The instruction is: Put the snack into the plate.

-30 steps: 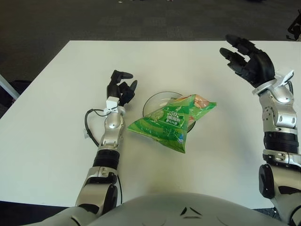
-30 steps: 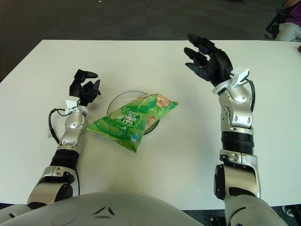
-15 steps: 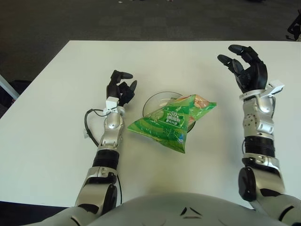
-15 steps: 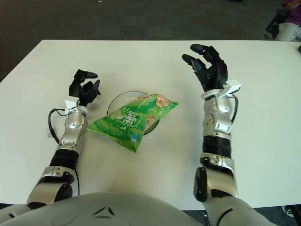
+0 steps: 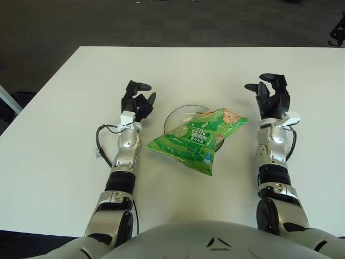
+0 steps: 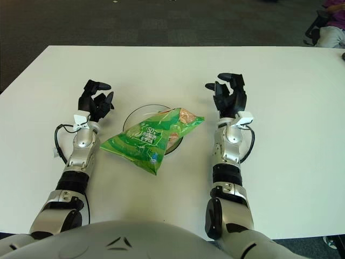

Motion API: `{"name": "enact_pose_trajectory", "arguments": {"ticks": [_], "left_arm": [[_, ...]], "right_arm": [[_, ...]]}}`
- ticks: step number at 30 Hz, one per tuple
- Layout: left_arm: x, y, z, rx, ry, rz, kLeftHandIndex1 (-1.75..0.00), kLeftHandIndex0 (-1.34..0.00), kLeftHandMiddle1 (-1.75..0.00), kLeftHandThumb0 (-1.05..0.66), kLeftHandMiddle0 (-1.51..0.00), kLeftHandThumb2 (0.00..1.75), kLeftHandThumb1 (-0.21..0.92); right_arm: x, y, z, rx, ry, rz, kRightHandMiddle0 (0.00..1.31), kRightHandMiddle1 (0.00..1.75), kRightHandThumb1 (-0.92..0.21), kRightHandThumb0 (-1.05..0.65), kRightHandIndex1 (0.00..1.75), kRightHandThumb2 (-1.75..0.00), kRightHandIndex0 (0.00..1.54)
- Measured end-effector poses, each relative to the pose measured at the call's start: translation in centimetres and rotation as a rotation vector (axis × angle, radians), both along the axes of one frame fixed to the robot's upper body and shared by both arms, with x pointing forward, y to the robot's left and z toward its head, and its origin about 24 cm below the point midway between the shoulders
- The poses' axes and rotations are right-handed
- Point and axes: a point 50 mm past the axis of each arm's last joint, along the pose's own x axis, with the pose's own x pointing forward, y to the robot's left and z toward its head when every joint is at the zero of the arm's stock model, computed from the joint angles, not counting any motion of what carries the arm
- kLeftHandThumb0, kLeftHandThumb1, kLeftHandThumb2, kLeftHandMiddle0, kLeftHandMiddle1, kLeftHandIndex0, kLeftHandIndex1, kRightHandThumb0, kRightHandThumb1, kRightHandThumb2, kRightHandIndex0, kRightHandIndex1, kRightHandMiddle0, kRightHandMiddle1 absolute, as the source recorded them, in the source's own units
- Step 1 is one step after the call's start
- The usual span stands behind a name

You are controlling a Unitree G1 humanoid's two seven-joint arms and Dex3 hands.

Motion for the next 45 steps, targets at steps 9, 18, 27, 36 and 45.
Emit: {"name": "enact_pose_trajectory", "arguments": {"ticks": [9,18,27,36,45], "left_arm": [[0.0,0.1,0.1,-0.016,-0.004,-0.015,-1.45,-0.49,-1.75,-0.36,-0.96,0.26,0.91],[0.0,0.1,0.3,-0.022,-0.014,-0.023,-1.46,-0.49,-1.75,-0.36,-0.96,0.27,0.91],[0.0,0.1,0.4,-0.021,-0.018,-0.029,-1.47,-0.48,-1.75,-0.36,-0.95,0.28,0.91],[0.0,0.1,0.7,-0.021,-0.027,-0.029,-1.48,-0.47,-1.75,-0.36,-0.95,0.29,0.91],[0.0,0.0,0.7,-0.022,-0.028,-0.029,-1.49,-0.46,-1.75,-0.36,-0.95,0.30,0.91]], "right_arm": [[-0.7,0.5,-2.0,0.013,0.123,-0.040,0.23,1.67,-0.67,0.00,1.54,-0.78,0.52],[-0.6,1.5,-2.5,-0.004,0.151,-0.085,0.37,1.62,-0.45,0.00,1.74,-1.12,0.54],[0.0,2.8,-1.8,-0.107,0.083,-0.096,0.38,1.65,-0.42,0.00,1.75,-1.17,0.53],[0.4,3.8,-1.7,-0.211,0.091,-0.094,0.40,1.68,-0.40,0.00,1.75,-1.21,0.53],[0.5,3.7,-2.2,-0.248,0.164,-0.075,0.42,1.68,-0.37,-0.01,1.75,-1.24,0.54]]}}
